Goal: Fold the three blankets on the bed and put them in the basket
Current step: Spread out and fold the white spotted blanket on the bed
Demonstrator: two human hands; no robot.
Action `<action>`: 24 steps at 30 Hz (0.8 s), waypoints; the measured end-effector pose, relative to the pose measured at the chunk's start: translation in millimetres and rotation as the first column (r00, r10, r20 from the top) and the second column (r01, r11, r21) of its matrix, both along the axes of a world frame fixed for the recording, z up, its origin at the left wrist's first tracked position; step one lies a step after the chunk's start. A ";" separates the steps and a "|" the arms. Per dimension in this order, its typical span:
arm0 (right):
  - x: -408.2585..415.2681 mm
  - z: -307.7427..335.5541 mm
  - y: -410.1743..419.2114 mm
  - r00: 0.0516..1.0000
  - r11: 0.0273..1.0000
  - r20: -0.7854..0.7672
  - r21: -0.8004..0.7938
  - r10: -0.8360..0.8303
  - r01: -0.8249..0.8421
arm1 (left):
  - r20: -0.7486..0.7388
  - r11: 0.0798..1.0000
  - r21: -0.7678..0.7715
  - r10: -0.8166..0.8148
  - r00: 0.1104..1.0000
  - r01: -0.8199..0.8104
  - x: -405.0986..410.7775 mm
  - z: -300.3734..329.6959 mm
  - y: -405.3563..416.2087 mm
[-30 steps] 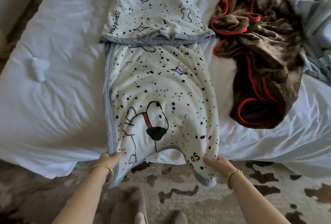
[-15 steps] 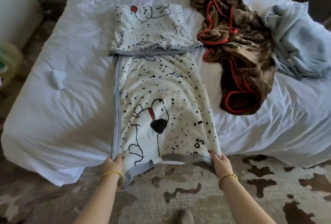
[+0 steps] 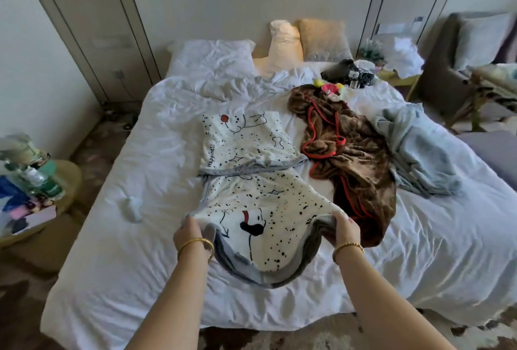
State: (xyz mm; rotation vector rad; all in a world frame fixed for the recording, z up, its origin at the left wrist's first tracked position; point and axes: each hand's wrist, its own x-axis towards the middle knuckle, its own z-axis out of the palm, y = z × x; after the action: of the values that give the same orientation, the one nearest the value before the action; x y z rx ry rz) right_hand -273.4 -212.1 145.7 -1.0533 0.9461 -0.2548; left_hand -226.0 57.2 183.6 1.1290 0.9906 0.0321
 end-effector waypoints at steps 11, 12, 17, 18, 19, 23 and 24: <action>186.7 70.0 -60.6 0.995 0.991 0.099 0.136 -0.003 -0.010 | -0.050 0.937 0.347 -0.029 0.998 0.045 165.3 50.7 -20.4; 203.1 73.0 -63.1 0.996 0.990 0.093 0.138 0.014 -0.027 | -0.062 0.923 0.382 -0.030 0.998 0.052 179.3 48.0 -19.0; 281.3 78.3 -67.5 0.996 0.992 0.075 0.113 0.041 -0.050 | -0.007 0.958 0.287 0.029 1.000 -0.026 249.6 50.5 -22.1; 297.5 78.4 -67.2 0.997 0.993 0.069 0.106 0.037 -0.044 | -0.009 0.963 0.266 0.037 0.999 -0.034 260.7 54.6 -22.5; 314.3 78.1 -67.3 0.998 0.995 0.061 0.095 0.031 -0.036 | -0.023 0.971 0.238 0.042 0.999 -0.035 276.5 55.9 -21.4; 382.4 68.2 -68.6 1.000 0.999 0.023 0.045 -0.006 0.005 | -0.041 0.952 0.304 -0.020 0.999 0.031 350.3 56.6 -15.6; 399.5 63.9 -69.7 0.999 0.999 0.021 0.034 -0.029 0.029 | -0.053 0.937 0.342 -0.054 0.997 0.069 369.7 57.1 -14.2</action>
State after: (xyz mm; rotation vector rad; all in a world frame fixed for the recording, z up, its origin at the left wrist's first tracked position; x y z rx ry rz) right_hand 126.2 -281.8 209.6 -1.0050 0.9438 -0.2728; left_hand 143.7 43.0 240.7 1.4869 1.0108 0.1357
